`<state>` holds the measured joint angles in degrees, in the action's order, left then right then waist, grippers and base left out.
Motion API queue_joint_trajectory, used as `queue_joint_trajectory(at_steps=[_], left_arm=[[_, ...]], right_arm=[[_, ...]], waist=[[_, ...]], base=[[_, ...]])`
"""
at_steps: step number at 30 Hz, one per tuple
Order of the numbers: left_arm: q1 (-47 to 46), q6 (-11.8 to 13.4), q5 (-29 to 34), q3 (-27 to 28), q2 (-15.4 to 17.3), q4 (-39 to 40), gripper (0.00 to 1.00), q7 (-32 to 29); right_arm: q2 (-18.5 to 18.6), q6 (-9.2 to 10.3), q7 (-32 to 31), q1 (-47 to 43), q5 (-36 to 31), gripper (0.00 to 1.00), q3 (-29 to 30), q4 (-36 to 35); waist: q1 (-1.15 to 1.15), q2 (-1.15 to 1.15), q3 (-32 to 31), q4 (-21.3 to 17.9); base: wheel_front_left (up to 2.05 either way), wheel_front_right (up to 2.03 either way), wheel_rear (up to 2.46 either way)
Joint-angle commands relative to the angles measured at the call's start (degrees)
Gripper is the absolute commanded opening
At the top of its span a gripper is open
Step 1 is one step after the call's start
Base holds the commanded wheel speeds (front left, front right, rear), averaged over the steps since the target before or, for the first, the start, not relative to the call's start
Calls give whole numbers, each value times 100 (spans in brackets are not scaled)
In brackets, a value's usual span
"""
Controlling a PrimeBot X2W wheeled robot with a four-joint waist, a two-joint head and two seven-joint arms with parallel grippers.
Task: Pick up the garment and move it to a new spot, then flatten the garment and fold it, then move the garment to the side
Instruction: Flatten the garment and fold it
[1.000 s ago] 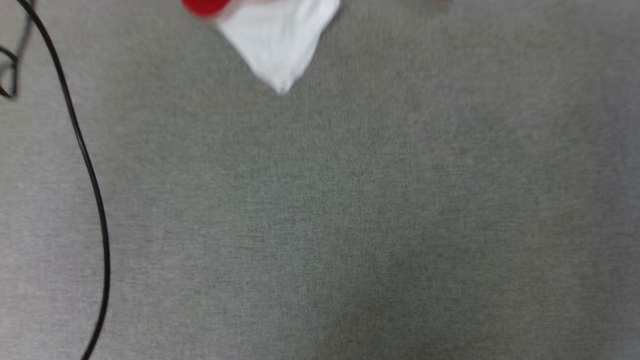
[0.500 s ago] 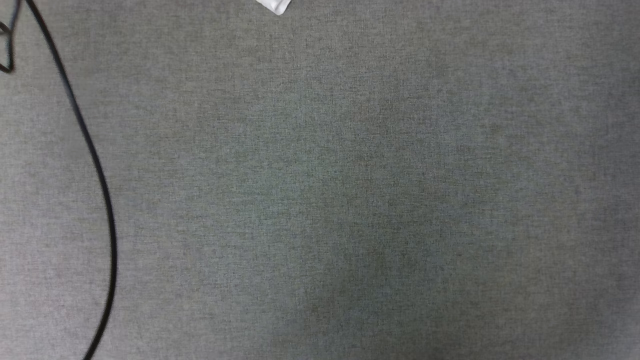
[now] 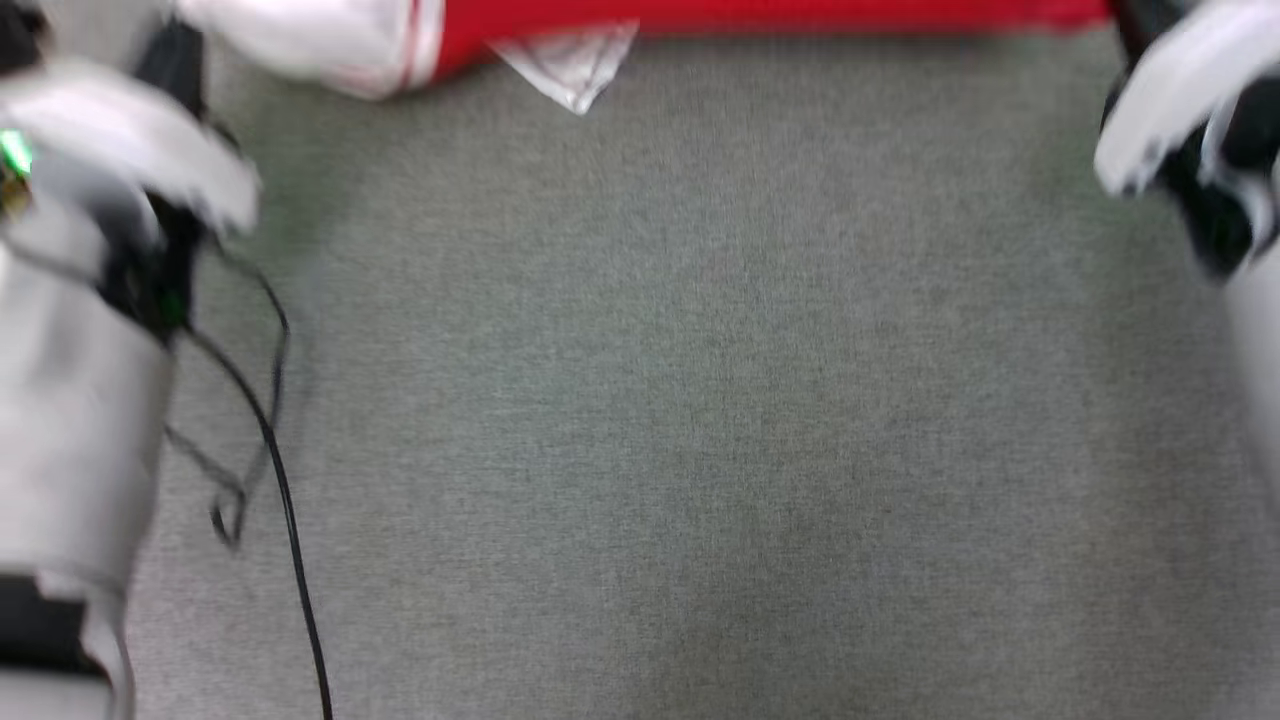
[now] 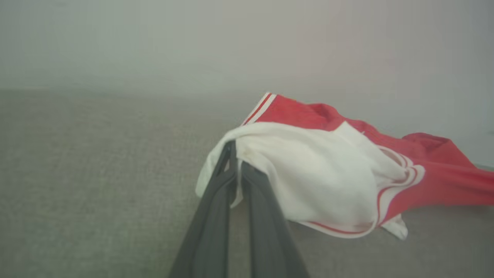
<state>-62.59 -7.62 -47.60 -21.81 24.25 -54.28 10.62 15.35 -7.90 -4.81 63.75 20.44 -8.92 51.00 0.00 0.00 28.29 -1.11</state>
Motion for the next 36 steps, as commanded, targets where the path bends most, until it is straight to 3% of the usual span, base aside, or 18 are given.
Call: queue_joint_trajectory(at_steps=[1,8,15,19,20,26,31,36], left_arm=[[380,51,-76,59,192,-20,0,108],[2172,57,-461,-15,335,525,0,284],[3700,230,-651,-48,414,1251,0,304],[4559,448,-689,-108,543,1837,0,163],[5157,700,-741,-145,682,2391,0,-18],[6357,1267,-948,-54,983,3604,0,-306],[7139,1742,-1070,35,1243,4619,0,-542],[7496,2080,-1087,95,1420,5432,0,-689]], right_arm=[[276,77,101,-371,113,0,21,-32],[638,86,206,-2016,552,0,-93,-563],[858,93,73,-3766,665,0,319,-1488],[673,97,-151,-4819,486,0,756,-2201],[418,97,-402,-5617,309,0,1163,-2814],[-201,97,-1112,-7053,-129,0,1833,-4199],[-696,95,-1644,-7880,-409,0,2165,-5175],[-921,91,-2018,-8189,-544,0,2312,-5743]], waist=[[0,0,-378,84],[0,0,-1124,187],[0,0,-1819,340],[0,0,-2187,373],[0,0,-2405,413],[0,0,-2759,454],[0,0,-2875,467],[0,0,-2850,475]], base=[[0,0,0],[0,0,0],[0,0,0],[0,0,0],[0,0,0],[0,0,0],[0,0,0],[0,0,0]])
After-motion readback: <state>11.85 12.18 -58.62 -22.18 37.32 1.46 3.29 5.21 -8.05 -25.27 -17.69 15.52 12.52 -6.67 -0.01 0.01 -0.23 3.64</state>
